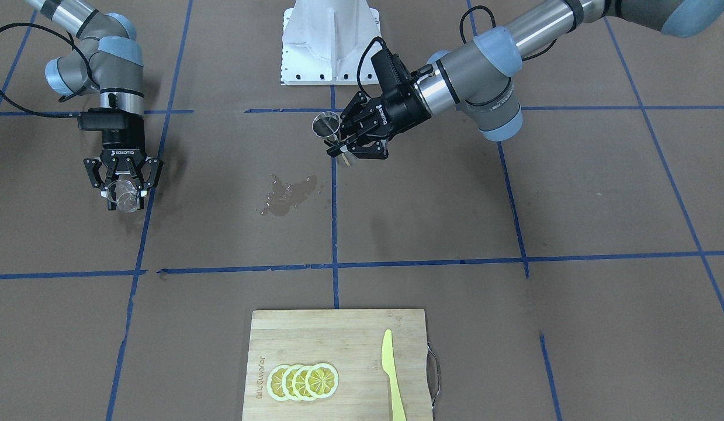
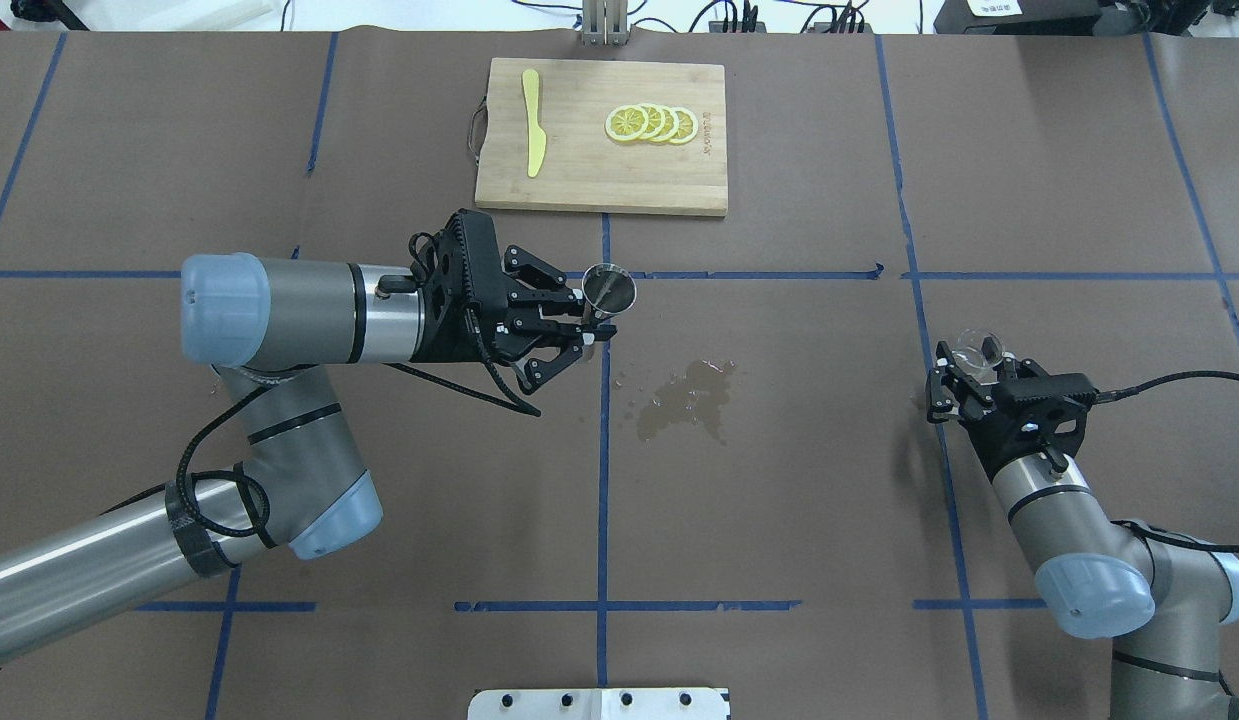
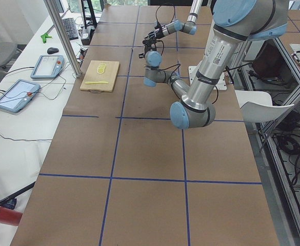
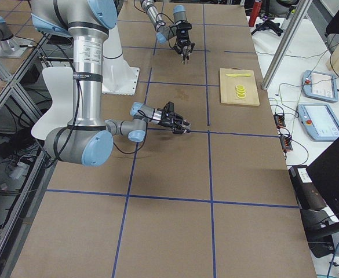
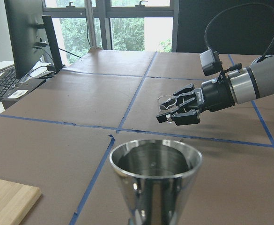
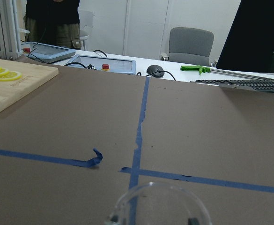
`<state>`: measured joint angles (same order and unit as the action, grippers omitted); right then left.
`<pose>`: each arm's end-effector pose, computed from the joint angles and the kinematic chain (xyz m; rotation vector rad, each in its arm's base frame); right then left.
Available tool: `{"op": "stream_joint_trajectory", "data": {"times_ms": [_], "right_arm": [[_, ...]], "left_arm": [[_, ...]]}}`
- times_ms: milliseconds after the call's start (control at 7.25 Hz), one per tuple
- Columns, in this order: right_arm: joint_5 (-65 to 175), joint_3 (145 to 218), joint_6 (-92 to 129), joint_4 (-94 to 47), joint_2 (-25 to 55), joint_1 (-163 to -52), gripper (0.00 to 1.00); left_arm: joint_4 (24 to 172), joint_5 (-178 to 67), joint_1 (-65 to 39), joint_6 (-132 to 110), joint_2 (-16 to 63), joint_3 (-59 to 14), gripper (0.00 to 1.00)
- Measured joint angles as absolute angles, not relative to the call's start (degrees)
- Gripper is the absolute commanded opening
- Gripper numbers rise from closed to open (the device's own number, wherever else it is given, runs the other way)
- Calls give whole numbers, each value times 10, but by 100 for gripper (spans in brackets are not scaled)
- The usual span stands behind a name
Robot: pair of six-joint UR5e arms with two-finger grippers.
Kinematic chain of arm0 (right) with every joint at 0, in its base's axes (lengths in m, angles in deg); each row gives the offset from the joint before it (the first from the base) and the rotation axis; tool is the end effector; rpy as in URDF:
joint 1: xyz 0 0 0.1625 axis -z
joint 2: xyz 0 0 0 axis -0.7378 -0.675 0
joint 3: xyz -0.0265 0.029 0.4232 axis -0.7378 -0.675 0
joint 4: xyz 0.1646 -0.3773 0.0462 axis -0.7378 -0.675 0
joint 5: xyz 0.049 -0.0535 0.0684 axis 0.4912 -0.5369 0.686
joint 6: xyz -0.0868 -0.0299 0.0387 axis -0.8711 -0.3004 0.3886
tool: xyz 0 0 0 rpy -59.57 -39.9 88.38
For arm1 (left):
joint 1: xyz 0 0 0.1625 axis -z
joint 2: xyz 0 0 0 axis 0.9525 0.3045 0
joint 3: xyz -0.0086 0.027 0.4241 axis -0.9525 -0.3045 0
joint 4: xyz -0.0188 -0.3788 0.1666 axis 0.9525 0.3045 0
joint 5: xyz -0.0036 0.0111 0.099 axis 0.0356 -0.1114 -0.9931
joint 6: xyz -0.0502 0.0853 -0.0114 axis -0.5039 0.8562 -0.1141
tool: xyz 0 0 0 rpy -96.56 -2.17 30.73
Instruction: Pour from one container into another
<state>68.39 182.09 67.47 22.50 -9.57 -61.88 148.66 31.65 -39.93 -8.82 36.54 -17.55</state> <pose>-0.3955 -0.3216 0.5372 1.1135 -0.5952 0.3205 0.4834 -0.4254 0.2084 1.4233 1.2927 0.8463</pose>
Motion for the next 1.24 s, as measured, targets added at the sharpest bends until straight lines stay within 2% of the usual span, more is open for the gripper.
{"op": "stream_joint_trajectory", "data": {"times_ms": [827, 1241], "right_arm": [[663, 1811, 678, 227, -94, -586, 33], [664, 1809, 685, 229, -91, -582, 40]], "left_arm": [[1487, 317, -399, -88, 366, -175, 0], [1487, 316, -399, -88, 366, -175, 0]]}}
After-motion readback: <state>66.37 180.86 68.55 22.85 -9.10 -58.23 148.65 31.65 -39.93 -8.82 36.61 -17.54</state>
